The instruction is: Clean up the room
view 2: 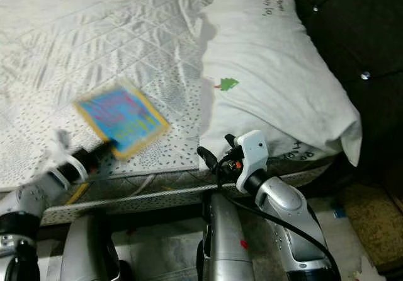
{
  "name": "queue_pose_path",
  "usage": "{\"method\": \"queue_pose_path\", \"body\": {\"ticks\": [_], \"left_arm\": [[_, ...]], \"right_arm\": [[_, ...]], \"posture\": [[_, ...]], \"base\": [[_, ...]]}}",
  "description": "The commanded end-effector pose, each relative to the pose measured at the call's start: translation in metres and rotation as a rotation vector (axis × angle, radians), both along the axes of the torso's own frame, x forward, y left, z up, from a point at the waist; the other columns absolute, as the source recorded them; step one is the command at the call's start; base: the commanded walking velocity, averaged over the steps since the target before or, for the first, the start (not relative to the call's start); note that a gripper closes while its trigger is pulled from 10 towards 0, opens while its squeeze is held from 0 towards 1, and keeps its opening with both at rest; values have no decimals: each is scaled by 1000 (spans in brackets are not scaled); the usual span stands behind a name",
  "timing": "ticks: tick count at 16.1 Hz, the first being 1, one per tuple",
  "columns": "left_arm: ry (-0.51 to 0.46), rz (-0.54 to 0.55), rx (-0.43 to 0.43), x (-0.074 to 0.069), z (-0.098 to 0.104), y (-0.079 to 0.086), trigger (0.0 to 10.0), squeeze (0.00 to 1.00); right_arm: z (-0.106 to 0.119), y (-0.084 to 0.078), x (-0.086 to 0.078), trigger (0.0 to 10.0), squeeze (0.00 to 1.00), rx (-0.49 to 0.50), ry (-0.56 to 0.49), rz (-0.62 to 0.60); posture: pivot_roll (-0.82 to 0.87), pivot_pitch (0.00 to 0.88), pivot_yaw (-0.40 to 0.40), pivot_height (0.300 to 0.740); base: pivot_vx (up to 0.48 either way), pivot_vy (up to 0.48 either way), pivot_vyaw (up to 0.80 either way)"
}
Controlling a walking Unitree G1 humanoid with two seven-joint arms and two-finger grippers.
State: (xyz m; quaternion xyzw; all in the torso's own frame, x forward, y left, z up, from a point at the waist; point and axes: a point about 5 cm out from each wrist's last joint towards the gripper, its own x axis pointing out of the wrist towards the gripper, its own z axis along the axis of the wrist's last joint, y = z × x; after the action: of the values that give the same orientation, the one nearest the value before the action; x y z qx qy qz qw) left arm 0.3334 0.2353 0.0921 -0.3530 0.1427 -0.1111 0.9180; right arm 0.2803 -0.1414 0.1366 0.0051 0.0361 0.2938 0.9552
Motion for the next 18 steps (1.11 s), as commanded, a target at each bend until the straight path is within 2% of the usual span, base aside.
{"method": "queue_pose_path", "body": {"ticks": [1,3,7,8,9,11,13,15,17,18], "left_arm": [[96,101,52,-9,-19,10,0,0],[113,146,42,-4,-21,2,0,0],[-25,265,-46,16,-4,-14,0,0],[-42,280,-102,25,2,-25,0,0],[-50,273,-121,30,6,-33,0,0],[-50,227,-184,39,12,-59,0,0],[-51,144,-243,43,15,-100,0,0],[-72,121,-273,41,14,-119,0,0],[-106,63,-329,30,11,-152,0,0],[-111,58,-346,27,10,-161,0,0]], "right_arm": [[0,-3,1,10000,0,-6,-4,-17],[0,-4,2,10000,0,-8,-7,-23],[0,-4,6,10000,0,-15,-19,-40],[2,-4,8,10000,0,-16,-29,-47],[2,-4,9,10000,0,-17,-34,-53],[3,-6,10,10000,0,-21,-44,-66],[5,-8,11,10000,0,-24,-63,-82],[6,-9,12,10000,0,-27,-77,-94],[8,-9,15,10000,0,-27,-95,-109],[9,-9,15,10000,0,-28,-99,-110]], "posture": [[-141,168,-54,498],[-143,167,-54,498],[-143,160,-60,498],[-149,155,-60,498],[-150,156,-58,498],[-156,154,-57,498],[-160,153,-52,498],[-160,153,-52,498],[-153,149,-48,498],[-153,149,-48,498]], "base": [[0,0,0],[0,0,0],[0,0,0],[0,0,0],[0,0,0],[0,0,0],[0,0,0],[0,0,0],[0,0,0],[0,0,0]]}}
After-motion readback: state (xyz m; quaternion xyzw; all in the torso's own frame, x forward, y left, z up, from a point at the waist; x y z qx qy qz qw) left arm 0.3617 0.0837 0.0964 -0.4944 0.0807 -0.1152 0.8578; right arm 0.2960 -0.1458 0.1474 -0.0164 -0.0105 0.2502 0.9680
